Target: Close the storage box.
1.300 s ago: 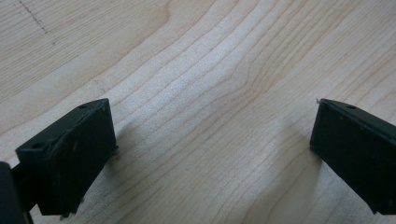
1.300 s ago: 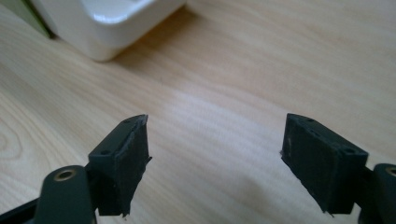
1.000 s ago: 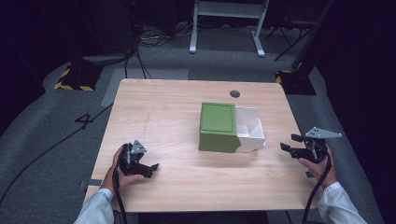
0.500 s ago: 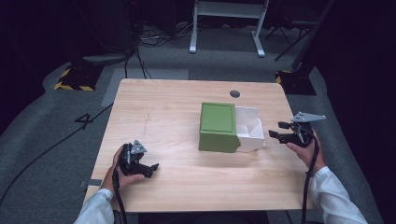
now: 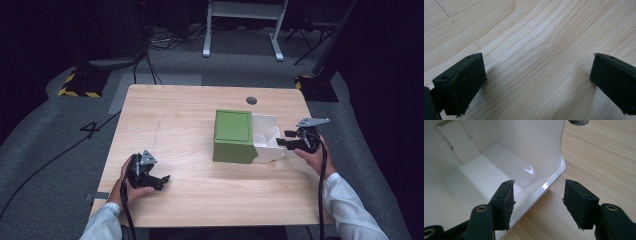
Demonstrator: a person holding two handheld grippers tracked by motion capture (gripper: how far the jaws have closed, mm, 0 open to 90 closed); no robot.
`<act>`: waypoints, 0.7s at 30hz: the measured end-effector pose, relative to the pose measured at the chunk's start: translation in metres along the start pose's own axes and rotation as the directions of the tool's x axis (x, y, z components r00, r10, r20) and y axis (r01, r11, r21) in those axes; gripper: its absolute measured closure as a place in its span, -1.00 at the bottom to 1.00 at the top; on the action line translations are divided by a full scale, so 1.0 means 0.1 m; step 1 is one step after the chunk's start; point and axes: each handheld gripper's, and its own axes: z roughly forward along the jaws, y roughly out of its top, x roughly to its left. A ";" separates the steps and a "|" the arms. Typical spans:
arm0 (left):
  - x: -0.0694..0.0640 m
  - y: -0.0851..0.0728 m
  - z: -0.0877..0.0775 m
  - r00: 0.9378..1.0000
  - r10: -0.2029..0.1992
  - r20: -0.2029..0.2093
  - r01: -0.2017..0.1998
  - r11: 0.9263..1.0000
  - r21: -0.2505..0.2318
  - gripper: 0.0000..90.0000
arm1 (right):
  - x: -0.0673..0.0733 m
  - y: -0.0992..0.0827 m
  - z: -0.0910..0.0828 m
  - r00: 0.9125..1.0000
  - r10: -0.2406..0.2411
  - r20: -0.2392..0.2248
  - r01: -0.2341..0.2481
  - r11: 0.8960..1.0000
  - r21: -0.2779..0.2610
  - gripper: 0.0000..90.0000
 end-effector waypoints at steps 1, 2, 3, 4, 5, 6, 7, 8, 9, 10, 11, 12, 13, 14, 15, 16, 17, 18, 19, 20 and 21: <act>0.00 0.00 0.00 1.000 0.000 0.000 0.000 1.000 0.000 -0.99 | 0.00 -0.01 0.02 1.000 0.002 -0.001 -0.002 1.000 0.008 -0.02; 0.00 0.00 0.00 1.000 0.000 0.000 0.000 1.000 0.000 -0.99 | -0.01 -0.02 0.04 1.000 0.008 -0.006 -0.008 1.000 0.013 0.01; 0.00 0.00 0.00 1.000 0.000 0.000 0.000 1.000 0.000 -0.99 | -0.01 -0.03 0.06 1.000 0.009 -0.010 -0.009 1.000 0.017 0.02; 0.00 0.00 0.00 1.000 0.000 0.000 0.000 1.000 0.000 -0.99 | -0.02 -0.05 0.08 0.999 0.020 -0.027 -0.019 1.000 0.021 0.04; 0.00 0.00 0.00 1.000 0.000 0.000 0.000 1.000 0.000 -0.99 | -0.02 -0.05 0.08 0.999 0.020 -0.027 -0.019 1.000 0.021 0.04; 0.00 0.00 0.00 1.000 0.002 -0.001 -0.002 1.000 0.000 -0.99 | -0.02 -0.06 0.08 0.999 0.022 -0.033 -0.022 1.000 0.019 0.08; 0.00 0.00 0.00 1.000 0.001 -0.002 -0.001 1.000 -0.001 -0.99 | -0.03 -0.07 0.09 0.999 0.029 -0.043 -0.028 0.999 0.018 0.15; 0.00 0.00 0.00 1.000 0.001 -0.002 -0.001 1.000 -0.001 -0.99 | -0.03 -0.07 0.09 0.999 0.029 -0.043 -0.028 0.999 0.018 0.15; 0.00 0.00 0.00 1.000 0.002 -0.002 -0.002 1.000 -0.001 -0.99 | -0.03 -0.07 0.09 0.998 0.037 -0.052 -0.036 0.999 0.020 0.16; 0.00 0.00 0.00 1.000 0.002 -0.002 -0.002 1.000 -0.001 -0.99 | -0.03 -0.10 0.11 0.996 0.057 -0.067 -0.056 0.998 0.024 0.14; 0.00 0.00 0.00 1.000 0.002 -0.002 -0.002 1.000 -0.001 -0.99 | -0.03 -0.10 0.11 0.996 0.057 -0.067 -0.056 0.998 0.024 0.14; 0.00 0.00 0.00 1.000 0.002 -0.002 -0.002 1.000 -0.001 -0.99 | -0.04 -0.11 0.12 0.994 0.075 -0.078 -0.073 0.997 0.022 0.14; 0.00 0.00 0.00 1.000 0.002 -0.002 -0.002 1.000 -0.001 -0.99 | -0.04 -0.11 0.12 0.994 0.075 -0.078 -0.073 0.997 0.022 0.14; 0.00 0.00 0.00 1.000 0.002 -0.002 -0.002 1.000 -0.001 -0.99 | -0.05 -0.12 0.12 0.994 0.076 -0.079 -0.074 0.997 0.018 0.15; 0.00 0.00 0.00 1.000 0.002 -0.002 -0.002 1.000 -0.001 -0.99 | -0.03 -0.12 0.13 0.992 0.094 -0.079 -0.092 0.995 0.023 0.14; 0.00 0.00 0.00 1.000 0.002 -0.002 -0.002 1.000 -0.001 -0.99 | -0.03 -0.12 0.13 0.992 0.094 -0.079 -0.092 0.995 0.023 0.14; 0.00 0.00 0.00 1.000 0.000 0.000 0.000 1.000 0.000 -0.99 | -0.02 -0.13 0.14 0.993 0.092 -0.072 -0.091 0.996 0.025 0.14; 0.00 0.00 0.00 1.000 0.002 -0.002 -0.002 1.000 -0.001 -0.99 | 0.01 -0.12 0.16 0.995 0.081 -0.051 -0.080 0.997 0.024 0.17; 0.00 0.00 0.00 1.000 0.002 0.000 -0.002 1.000 0.000 -0.99 | 0.01 -0.12 0.16 0.995 0.081 -0.051 -0.080 0.997 0.024 0.17; 0.00 0.00 0.00 1.000 0.001 -0.001 -0.001 1.000 0.000 -0.99 | 0.04 -0.10 0.16 0.996 0.075 -0.037 -0.074 0.997 0.022 0.19; 0.00 0.00 0.00 1.000 0.001 -0.001 -0.001 1.000 0.000 -0.99 | 0.04 -0.10 0.16 0.996 0.075 -0.037 -0.074 0.997 0.022 0.19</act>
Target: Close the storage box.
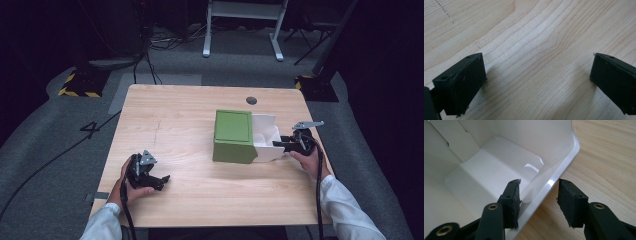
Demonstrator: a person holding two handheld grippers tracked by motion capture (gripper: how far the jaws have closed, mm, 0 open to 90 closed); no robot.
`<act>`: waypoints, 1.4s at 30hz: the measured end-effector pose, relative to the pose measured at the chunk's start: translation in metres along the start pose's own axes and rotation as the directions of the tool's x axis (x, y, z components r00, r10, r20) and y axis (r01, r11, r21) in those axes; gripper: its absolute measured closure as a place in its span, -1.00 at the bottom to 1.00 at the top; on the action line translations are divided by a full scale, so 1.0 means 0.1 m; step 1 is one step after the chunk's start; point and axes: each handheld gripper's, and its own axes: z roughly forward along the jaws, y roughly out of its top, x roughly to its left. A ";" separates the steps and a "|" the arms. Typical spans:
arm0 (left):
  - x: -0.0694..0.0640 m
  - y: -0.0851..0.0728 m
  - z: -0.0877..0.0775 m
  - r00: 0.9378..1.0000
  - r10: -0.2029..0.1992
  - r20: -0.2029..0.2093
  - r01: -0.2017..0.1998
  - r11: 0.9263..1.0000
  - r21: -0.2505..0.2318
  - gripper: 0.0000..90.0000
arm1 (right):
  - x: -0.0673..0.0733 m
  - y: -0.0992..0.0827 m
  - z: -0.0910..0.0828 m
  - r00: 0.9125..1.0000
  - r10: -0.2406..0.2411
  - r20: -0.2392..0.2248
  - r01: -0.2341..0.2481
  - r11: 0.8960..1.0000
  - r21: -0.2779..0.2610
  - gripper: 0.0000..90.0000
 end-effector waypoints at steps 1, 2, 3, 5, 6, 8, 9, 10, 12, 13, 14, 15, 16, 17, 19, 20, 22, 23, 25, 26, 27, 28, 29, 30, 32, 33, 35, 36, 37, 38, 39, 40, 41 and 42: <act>0.00 0.00 0.00 1.000 0.000 0.000 0.000 1.000 0.000 -0.99 | 0.01 0.01 0.01 1.000 0.000 0.002 0.000 1.000 0.000 0.19; 0.00 0.00 0.00 1.000 0.000 0.000 0.000 1.000 0.000 -0.99 | 0.01 0.01 0.01 1.000 0.000 0.002 0.000 1.000 0.000 0.19; 0.00 0.00 0.00 1.000 0.000 0.000 0.000 1.000 0.000 -0.99 | 0.03 0.02 0.02 1.000 -0.002 0.006 0.002 1.000 0.003 0.20; 0.00 0.00 0.00 1.000 0.000 0.000 0.000 1.000 0.000 -0.99 | 0.04 0.03 0.03 1.000 -0.010 0.013 0.010 1.000 0.002 0.21; 0.00 0.00 0.00 1.000 -0.001 -0.001 0.001 1.000 0.000 -0.99 | 0.05 0.04 0.04 1.000 -0.003 0.014 0.003 1.000 0.004 0.21; -0.01 0.00 0.00 1.000 -0.005 0.000 0.005 1.000 0.002 -1.00 | 0.07 0.07 0.06 1.000 -0.010 0.025 0.010 1.000 0.011 0.22; -0.01 0.00 0.00 1.000 -0.007 0.002 0.007 1.000 0.002 -1.00 | 0.09 0.08 0.07 0.999 -0.017 0.031 0.017 1.000 0.017 0.21; -0.01 0.00 0.00 1.000 -0.007 0.002 0.007 1.000 0.002 -1.00 | 0.09 0.08 0.07 0.999 -0.017 0.031 0.017 1.000 0.017 0.21; -0.01 0.00 0.00 1.000 -0.004 0.001 0.004 1.000 0.003 -1.00 | 0.13 0.10 0.09 0.999 -0.030 0.038 0.029 0.999 0.023 0.21; -0.01 0.00 0.00 1.000 -0.005 0.002 0.005 1.000 0.002 -1.00 | 0.17 0.12 0.12 0.999 -0.035 0.040 0.033 0.999 0.029 0.21; -0.01 0.00 0.00 1.000 -0.005 0.002 0.005 1.000 0.002 -1.00 | 0.17 0.12 0.12 0.999 -0.035 0.040 0.033 0.999 0.029 0.21; -0.01 0.00 0.00 1.000 -0.001 0.001 0.001 1.000 0.003 -1.00 | 0.18 0.14 0.14 0.999 -0.036 0.041 0.034 0.999 0.031 0.21; -0.01 0.01 0.00 1.000 0.000 0.001 0.000 1.000 0.003 -1.00 | 0.21 0.17 0.16 0.998 -0.040 0.043 0.038 0.999 0.033 0.22; -0.01 0.01 0.00 1.000 0.000 0.001 0.000 1.000 0.003 -1.00 | 0.21 0.17 0.16 0.998 -0.040 0.043 0.038 0.999 0.033 0.22; -0.01 0.00 0.00 1.000 -0.002 0.003 0.002 1.000 0.002 -1.00 | 0.25 0.21 0.19 0.998 -0.041 0.042 0.040 0.999 0.034 0.23; -0.01 0.01 0.00 1.000 0.001 0.002 -0.001 1.000 0.004 -1.00 | 0.25 0.21 0.19 0.998 -0.041 0.042 0.040 0.999 0.034 0.23; -0.01 0.01 0.01 1.000 -0.001 0.003 0.001 1.000 0.003 -1.00 | 0.28 0.23 0.20 0.998 -0.046 0.048 0.044 0.998 0.034 0.23; -0.01 0.01 0.01 1.000 -0.001 0.003 0.001 1.000 0.003 -1.00 | 0.29 0.25 0.21 0.997 -0.052 0.049 0.050 0.998 0.032 0.23; -0.02 0.01 0.01 1.000 -0.001 0.003 0.001 1.000 0.001 -1.00 | 0.35 0.29 0.24 0.997 -0.060 0.049 0.058 0.998 0.024 0.23; -0.02 0.01 0.01 1.000 -0.001 0.003 0.001 1.000 0.001 -1.00 | 0.35 0.29 0.24 0.997 -0.060 0.049 0.058 0.998 0.024 0.23; -0.02 0.01 0.01 1.000 -0.001 0.003 0.001 1.000 0.001 -1.00 | 0.38 0.30 0.24 0.997 -0.061 0.049 0.060 0.998 0.022 0.23; -0.02 0.01 0.01 1.000 -0.002 0.003 0.002 1.000 0.001 -1.00 | 0.41 0.33 0.26 0.997 -0.071 0.039 0.070 0.997 0.018 0.23; -0.02 0.01 0.01 1.000 -0.002 0.002 0.002 1.000 0.002 -1.00 | 0.43 0.34 0.27 0.997 -0.073 0.040 0.072 0.997 0.020 0.23; -0.02 0.01 0.01 1.000 -0.002 0.002 0.002 1.000 0.002 -1.00 | 0.43 0.34 0.27 0.997 -0.073 0.040 0.072 0.997 0.020 0.23; -0.02 0.01 0.01 1.000 -0.001 0.002 0.001 1.000 0.002 -1.00 | 0.47 0.36 0.28 0.996 -0.080 0.041 0.079 0.997 0.021 0.23; -0.02 0.01 0.01 1.000 0.000 0.002 0.000 1.000 0.001 -1.00 | 0.48 0.37 0.29 0.996 -0.081 0.036 0.080 0.997 0.020 0.23; -0.02 0.01 0.01 1.000 -0.002 0.003 0.002 1.000 0.002 -1.00 | 0.55 0.41 0.33 0.994 -0.101 0.030 0.100 0.995 0.025 0.22; -0.02 0.01 0.01 1.000 -0.002 0.003 0.002 1.000 0.002 -1.00 | 0.57 0.41 0.35 0.994 -0.106 0.029 0.105 0.994 0.024 0.21; -0.02 0.01 0.01 1.000 -0.002 0.003 0.002 1.000 0.002 -1.00 | 0.59 0.42 0.36 0.994 -0.110 0.026 0.109 0.994 0.024 0.21; -0.02 0.01 0.01 1.000 -0.001 0.002 0.001 1.000 0.002 -1.00 | 0.60 0.43 0.37 0.994 -0.111 0.023 0.111 0.994 0.025 0.20; -0.02 0.01 0.01 1.000 -0.002 0.003 0.002 1.000 0.002 -1.00 | 0.61 0.44 0.38 0.993 -0.115 0.020 0.114 0.993 0.025 0.20; -0.02 0.01 0.01 1.000 -0.002 0.003 0.002 1.000 0.002 -1.00 | 0.61 0.44 0.38 0.993 -0.115 0.020 0.114 0.993 0.025 0.20; -0.02 0.01 0.01 1.000 -0.002 0.003 0.002 1.000 0.002 -1.00 | 0.62 0.44 0.39 0.994 -0.112 0.017 0.112 0.993 0.026 0.20; -0.02 0.01 0.01 1.000 0.000 0.003 0.000 1.000 0.001 -1.00 | 0.65 0.46 0.41 0.993 -0.116 0.012 0.115 0.993 0.025 0.19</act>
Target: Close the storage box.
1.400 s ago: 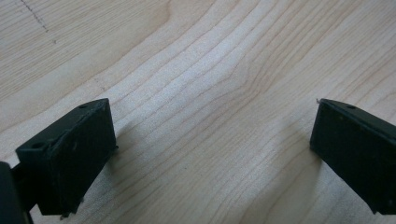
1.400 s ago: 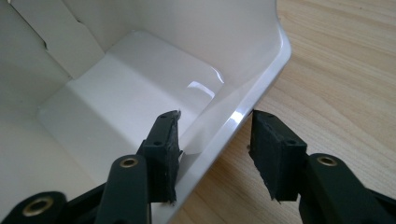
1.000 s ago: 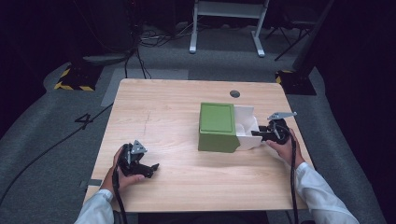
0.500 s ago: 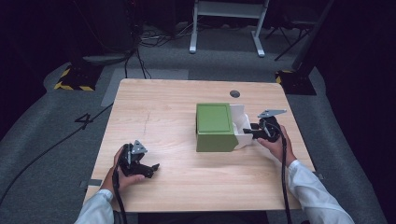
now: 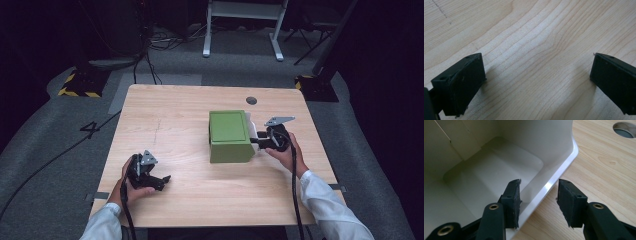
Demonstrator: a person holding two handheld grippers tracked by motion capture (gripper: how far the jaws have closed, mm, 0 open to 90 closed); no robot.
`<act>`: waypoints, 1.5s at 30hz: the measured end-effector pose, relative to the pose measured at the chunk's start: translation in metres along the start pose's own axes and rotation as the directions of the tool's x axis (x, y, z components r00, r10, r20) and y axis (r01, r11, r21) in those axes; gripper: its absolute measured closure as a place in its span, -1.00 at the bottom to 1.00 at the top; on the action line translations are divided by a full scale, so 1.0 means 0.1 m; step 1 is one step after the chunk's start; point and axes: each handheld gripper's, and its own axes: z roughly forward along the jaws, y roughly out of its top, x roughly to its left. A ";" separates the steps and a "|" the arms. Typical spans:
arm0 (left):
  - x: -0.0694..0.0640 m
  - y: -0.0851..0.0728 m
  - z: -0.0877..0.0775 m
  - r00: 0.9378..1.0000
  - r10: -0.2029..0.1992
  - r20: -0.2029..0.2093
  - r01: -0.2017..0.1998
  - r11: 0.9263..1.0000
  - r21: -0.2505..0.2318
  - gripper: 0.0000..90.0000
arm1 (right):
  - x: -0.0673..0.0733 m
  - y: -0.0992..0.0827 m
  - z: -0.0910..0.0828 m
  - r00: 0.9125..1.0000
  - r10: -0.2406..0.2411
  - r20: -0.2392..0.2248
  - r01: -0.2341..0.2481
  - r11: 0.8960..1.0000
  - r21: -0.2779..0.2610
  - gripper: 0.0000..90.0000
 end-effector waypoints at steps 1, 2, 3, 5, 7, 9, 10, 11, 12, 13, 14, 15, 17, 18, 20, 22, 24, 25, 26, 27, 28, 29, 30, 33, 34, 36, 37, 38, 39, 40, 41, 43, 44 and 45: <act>0.00 0.00 0.00 1.000 0.000 0.000 0.000 1.000 0.000 -1.00 | 0.01 0.01 0.01 1.000 -0.001 -0.002 0.001 1.000 0.000 0.19; 0.00 0.00 0.00 1.000 -0.005 0.002 0.005 1.000 -0.001 -1.00 | 0.02 0.01 0.01 1.000 -0.005 -0.006 0.005 1.000 -0.001 0.18; 0.00 0.00 0.00 1.000 -0.005 0.002 0.005 1.000 -0.001 -1.00 | 0.02 0.01 0.01 1.000 -0.005 -0.006 0.005 1.000 -0.001 0.18; 0.00 0.00 0.00 1.000 0.000 0.004 0.000 1.000 -0.002 -1.00 | 0.04 0.03 0.03 1.000 -0.009 -0.014 0.009 1.000 -0.003 0.17; 0.00 0.00 0.00 1.000 0.004 0.005 -0.004 1.000 -0.003 -1.00 | 0.07 0.04 0.03 0.999 -0.024 -0.027 0.024 1.000 -0.001 0.14; 0.00 0.00 0.00 1.000 0.005 0.002 -0.005 1.000 -0.004 -1.00 | 0.07 0.04 0.03 0.999 -0.029 -0.030 0.029 1.000 0.000 0.14; 0.00 0.00 0.01 1.000 0.005 0.003 -0.005 1.000 -0.003 -1.00 | 0.07 0.04 0.03 0.999 -0.031 -0.034 0.031 1.000 0.001 0.13; 0.00 0.00 0.01 1.000 0.005 0.003 -0.005 1.000 -0.003 -1.00 | 0.07 0.04 0.03 0.999 -0.032 -0.038 0.032 0.999 0.002 0.13; 0.00 0.00 0.01 1.000 0.004 0.004 -0.004 1.000 -0.003 -1.00 | 0.07 0.04 0.03 0.998 -0.033 -0.044 0.033 0.999 0.002 0.13; 0.00 0.00 0.01 1.000 0.005 0.004 -0.005 1.000 -0.003 -1.00 | 0.07 0.04 0.03 0.998 -0.033 -0.044 0.033 0.999 0.002 0.13; 0.00 0.00 0.01 1.000 0.005 0.004 -0.005 1.000 -0.003 -1.00 | 0.07 0.04 0.04 0.998 -0.037 -0.049 0.037 0.999 0.002 0.12; 0.00 0.00 0.01 1.000 0.005 0.003 -0.005 1.000 -0.003 -1.00 | 0.08 0.05 0.04 0.998 -0.039 -0.049 0.039 0.999 0.003 0.12; 0.00 0.00 0.01 1.000 0.005 0.004 -0.005 1.000 -0.003 -1.00 | 0.09 0.05 0.05 0.998 -0.043 -0.048 0.043 0.999 0.004 0.11; 0.00 0.00 0.01 1.000 0.005 0.004 -0.005 1.000 -0.003 -1.00 | 0.09 0.05 0.05 0.998 -0.044 -0.049 0.044 0.999 0.005 0.11; 0.00 0.00 0.01 1.000 0.004 0.004 -0.004 1.000 -0.003 -1.00 | 0.09 0.05 0.05 0.998 -0.045 -0.050 0.045 0.999 0.003 0.11; 0.00 0.00 0.01 1.000 0.004 0.005 -0.004 1.000 -0.002 -1.00 | 0.11 0.06 0.06 0.998 -0.052 -0.048 0.052 0.999 0.004 0.10; 0.00 0.01 0.01 1.000 0.005 0.006 -0.005 1.000 -0.002 -1.00 | 0.11 0.06 0.06 0.997 -0.055 -0.047 0.055 0.998 0.006 0.09; 0.00 0.01 0.01 1.000 0.005 0.007 -0.005 1.000 -0.002 -1.00 | 0.12 0.07 0.07 0.997 -0.058 -0.048 0.058 0.998 0.007 0.09; 0.00 0.00 0.01 1.000 0.006 0.006 -0.006 1.000 -0.002 -1.00 | 0.13 0.07 0.08 0.997 -0.064 -0.052 0.065 0.998 0.008 0.08; 0.00 0.00 0.01 1.000 0.006 0.006 -0.006 1.000 -0.002 -1.00 | 0.14 0.08 0.08 0.996 -0.070 -0.053 0.071 0.997 0.010 0.07; 0.00 0.01 0.01 1.000 0.006 0.006 -0.006 1.000 -0.002 -1.00 | 0.14 0.08 0.09 0.996 -0.075 -0.052 0.076 0.997 0.013 0.07; 0.00 0.01 0.01 1.000 0.006 0.006 -0.005 1.000 -0.002 -1.00 | 0.14 0.08 0.09 0.996 -0.076 -0.052 0.077 0.997 0.014 0.07; 0.00 0.00 0.01 1.000 0.005 0.007 -0.005 1.000 -0.002 -1.00 | 0.14 0.08 0.09 0.996 -0.076 -0.053 0.077 0.997 0.014 0.06; 0.00 0.00 0.01 1.000 0.005 0.007 -0.005 1.000 -0.001 -1.00 | 0.15 0.08 0.09 0.995 -0.085 -0.054 0.086 0.996 0.016 0.03; 0.00 0.01 0.01 1.000 0.006 0.006 -0.006 1.000 -0.002 -1.00 | 0.15 0.09 0.09 0.994 -0.092 -0.052 0.093 0.995 0.018 0.02; 0.00 0.01 0.01 1.000 0.005 0.006 -0.005 1.000 -0.002 -1.00 | 0.16 0.09 0.08 0.994 -0.103 -0.044 0.104 0.994 0.024 -0.03; 0.00 0.01 0.01 1.000 0.005 0.007 -0.005 1.000 -0.002 -1.00 | 0.16 0.09 0.07 0.993 -0.110 -0.034 0.111 0.994 0.027 -0.06; 0.00 0.00 0.01 1.000 0.004 0.007 -0.004 1.000 -0.001 -1.00 | 0.15 0.10 0.07 0.993 -0.115 -0.030 0.116 0.993 0.028 -0.06; 0.00 0.00 0.01 1.000 0.004 0.007 -0.004 1.000 -0.001 -1.00 | 0.15 0.10 0.05 0.993 -0.116 -0.034 0.117 0.993 0.027 -0.07; 0.00 0.00 0.01 1.000 0.004 0.007 -0.004 1.000 -0.001 -1.00 | 0.15 0.10 0.05 0.993 -0.116 -0.034 0.117 0.993 0.027 -0.07; 0.00 0.01 0.01 1.000 0.006 0.006 -0.006 1.000 -0.002 -1.00 | 0.14 0.10 0.03 0.992 -0.118 -0.035 0.119 0.993 0.025 -0.10; 0.00 0.00 0.01 1.000 0.005 0.006 -0.005 1.000 -0.002 -1.00 | 0.13 0.10 0.03 0.993 -0.117 -0.034 0.118 0.993 0.026 -0.12; 0.00 0.01 0.01 1.000 0.006 0.006 -0.006 1.000 -0.002 -1.00 | 0.13 0.10 0.02 0.992 -0.118 -0.033 0.119 0.993 0.025 -0.14; 0.00 0.01 0.01 1.000 0.005 0.007 -0.005 1.000 -0.002 -1.00 | 0.13 0.10 0.01 0.992 -0.120 -0.031 0.121 0.992 0.024 -0.16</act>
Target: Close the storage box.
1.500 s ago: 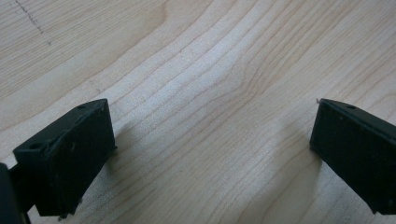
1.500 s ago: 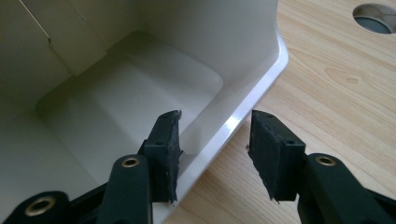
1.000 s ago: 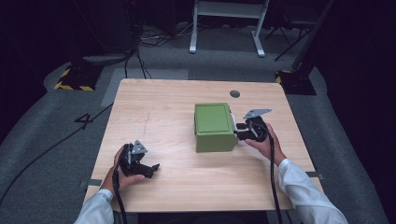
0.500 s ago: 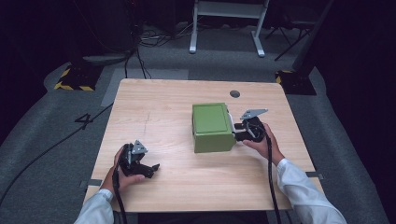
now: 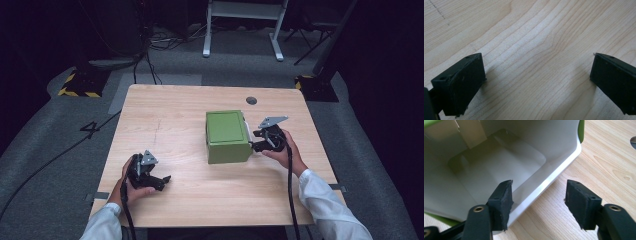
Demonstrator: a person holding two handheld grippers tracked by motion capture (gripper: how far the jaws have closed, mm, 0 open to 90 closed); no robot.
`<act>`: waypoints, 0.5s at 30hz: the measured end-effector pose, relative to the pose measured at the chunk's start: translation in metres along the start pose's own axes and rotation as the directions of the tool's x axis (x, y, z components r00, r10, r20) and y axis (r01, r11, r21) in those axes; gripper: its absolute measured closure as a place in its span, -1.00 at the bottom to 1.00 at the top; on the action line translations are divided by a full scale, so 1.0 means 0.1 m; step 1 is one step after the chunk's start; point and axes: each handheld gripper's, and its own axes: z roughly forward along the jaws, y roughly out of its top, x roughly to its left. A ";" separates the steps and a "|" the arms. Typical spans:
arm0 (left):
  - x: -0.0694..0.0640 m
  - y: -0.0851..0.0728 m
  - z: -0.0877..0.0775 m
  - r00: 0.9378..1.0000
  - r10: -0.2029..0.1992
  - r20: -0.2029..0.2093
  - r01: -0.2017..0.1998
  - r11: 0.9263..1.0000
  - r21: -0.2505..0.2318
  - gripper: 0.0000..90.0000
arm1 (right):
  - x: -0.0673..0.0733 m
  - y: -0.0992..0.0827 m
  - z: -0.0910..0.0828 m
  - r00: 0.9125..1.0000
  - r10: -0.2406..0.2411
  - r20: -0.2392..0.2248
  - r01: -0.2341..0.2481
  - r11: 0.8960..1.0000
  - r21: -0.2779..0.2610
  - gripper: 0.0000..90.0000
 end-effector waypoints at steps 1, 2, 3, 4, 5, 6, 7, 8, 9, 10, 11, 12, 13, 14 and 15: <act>0.00 0.00 0.00 1.000 0.000 0.000 0.000 1.000 0.000 -1.00 | 0.00 0.00 -0.01 1.000 0.001 0.001 -0.001 1.000 0.000 -0.19; 0.00 0.00 0.00 1.000 0.000 0.000 0.000 1.000 0.000 -1.00 | -0.01 0.00 -0.02 1.000 -0.003 0.003 0.003 1.000 -0.001 -0.21; 0.00 0.00 0.00 1.000 0.000 0.000 0.000 1.000 0.000 -1.00 | -0.01 0.00 -0.03 1.000 -0.003 0.004 0.003 1.000 -0.001 -0.23; 0.00 0.00 0.00 1.000 0.000 0.000 0.000 1.000 0.000 -1.00 | -0.01 0.00 -0.03 1.000 -0.003 0.004 0.003 1.000 -0.001 -0.23; 0.00 0.00 0.00 1.000 -0.001 0.000 0.001 1.000 0.001 -1.00 | -0.01 0.00 -0.04 1.000 -0.002 0.006 0.002 1.000 -0.001 -0.25; 0.00 0.00 0.00 1.000 0.000 0.000 0.000 1.000 0.000 -1.00 | -0.02 0.00 -0.04 1.000 -0.004 0.006 0.004 1.000 -0.002 -0.27; 0.00 0.00 0.00 1.000 0.000 0.000 0.000 1.000 0.000 -1.00 | -0.02 0.00 -0.05 1.000 -0.004 0.006 0.004 1.000 -0.002 -0.29; 0.00 0.00 0.00 1.000 0.001 0.000 -0.001 1.000 0.000 -1.00 | -0.02 0.00 -0.05 1.000 -0.005 0.004 0.005 1.000 -0.001 -0.31; 0.00 0.00 0.00 1.000 0.000 0.000 0.000 1.000 0.000 -1.00 | -0.02 0.00 -0.06 1.000 -0.009 0.006 0.009 1.000 0.002 -0.33; 0.00 0.00 0.00 1.000 0.000 0.000 0.000 1.000 0.000 -1.00 | -0.02 0.00 -0.07 1.000 -0.011 0.009 0.011 1.000 0.003 -0.34; 0.00 0.00 0.00 1.000 0.000 0.000 0.000 1.000 0.000 -1.00 | -0.02 0.00 -0.08 1.000 -0.013 0.010 0.013 1.000 0.002 -0.36; 0.00 0.00 0.00 1.000 0.000 0.000 0.000 1.000 0.000 -1.00 | -0.02 0.00 -0.09 1.000 -0.014 0.010 0.014 1.000 0.000 -0.38; 0.00 0.00 0.00 1.000 0.001 0.000 -0.001 1.000 0.000 -1.00 | -0.03 0.00 -0.10 1.000 -0.013 0.012 0.013 1.000 0.000 -0.39; 0.00 0.00 0.00 1.000 0.000 0.000 0.000 1.000 0.000 -1.00 | -0.03 0.00 -0.11 1.000 -0.015 0.011 0.015 1.000 -0.002 -0.41; 0.00 0.00 0.00 1.000 0.000 0.000 0.000 1.000 0.000 -1.00 | -0.04 -0.01 -0.12 1.000 -0.012 0.010 0.012 1.000 -0.003 -0.43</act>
